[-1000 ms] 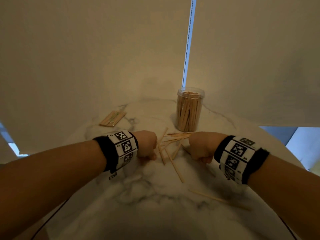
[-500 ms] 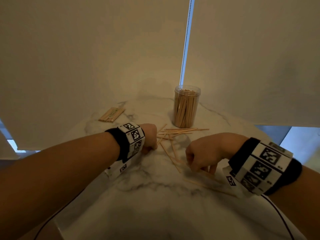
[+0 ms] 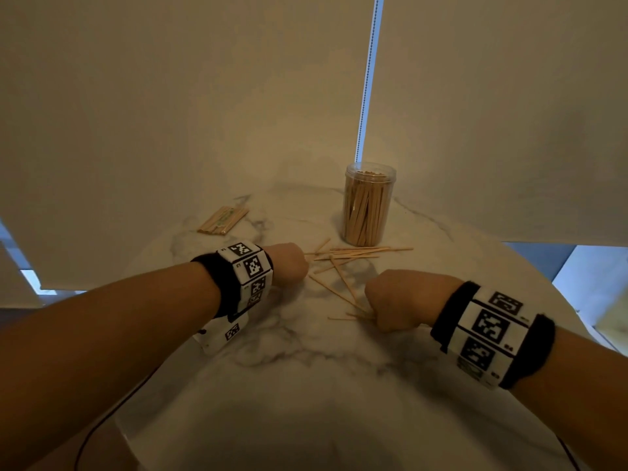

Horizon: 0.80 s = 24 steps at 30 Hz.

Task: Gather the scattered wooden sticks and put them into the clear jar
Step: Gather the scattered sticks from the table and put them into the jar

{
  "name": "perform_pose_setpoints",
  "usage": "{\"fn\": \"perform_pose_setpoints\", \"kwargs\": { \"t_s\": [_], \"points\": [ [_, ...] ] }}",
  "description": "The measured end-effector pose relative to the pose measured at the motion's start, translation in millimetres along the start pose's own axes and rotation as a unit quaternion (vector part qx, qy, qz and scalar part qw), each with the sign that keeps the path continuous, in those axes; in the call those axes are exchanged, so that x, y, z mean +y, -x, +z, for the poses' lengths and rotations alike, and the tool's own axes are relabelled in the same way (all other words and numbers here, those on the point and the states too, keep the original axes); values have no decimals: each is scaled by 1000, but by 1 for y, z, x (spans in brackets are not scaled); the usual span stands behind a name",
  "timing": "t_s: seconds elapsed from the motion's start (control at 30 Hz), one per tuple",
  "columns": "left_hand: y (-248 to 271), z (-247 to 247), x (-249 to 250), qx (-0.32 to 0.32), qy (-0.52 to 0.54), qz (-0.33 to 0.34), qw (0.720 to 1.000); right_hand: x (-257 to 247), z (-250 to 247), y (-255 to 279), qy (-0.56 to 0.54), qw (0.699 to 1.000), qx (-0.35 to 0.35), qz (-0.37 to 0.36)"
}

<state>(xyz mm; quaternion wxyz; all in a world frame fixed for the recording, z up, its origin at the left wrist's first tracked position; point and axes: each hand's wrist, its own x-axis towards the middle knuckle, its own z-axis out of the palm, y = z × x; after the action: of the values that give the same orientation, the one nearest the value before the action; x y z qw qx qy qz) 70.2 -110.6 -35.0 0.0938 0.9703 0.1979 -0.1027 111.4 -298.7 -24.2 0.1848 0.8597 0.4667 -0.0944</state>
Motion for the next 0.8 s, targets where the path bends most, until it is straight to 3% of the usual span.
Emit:
{"fn": "perform_pose_setpoints", "kwargs": {
  "t_s": [0.17, 0.3, 0.8],
  "points": [
    [-4, 14, 7, 48, -13, 106, 993, 7, 1, -8, -4, 999, 35, 10],
    [-10, 17, 18, 32, 18, 151, 988, 13, 0, -13, -22, 999, 38, 11],
    [-10, 12, 25, -4, -7, 126, 992, 26, 6, -26, -13, 998, 56, 1]
  ]
}}
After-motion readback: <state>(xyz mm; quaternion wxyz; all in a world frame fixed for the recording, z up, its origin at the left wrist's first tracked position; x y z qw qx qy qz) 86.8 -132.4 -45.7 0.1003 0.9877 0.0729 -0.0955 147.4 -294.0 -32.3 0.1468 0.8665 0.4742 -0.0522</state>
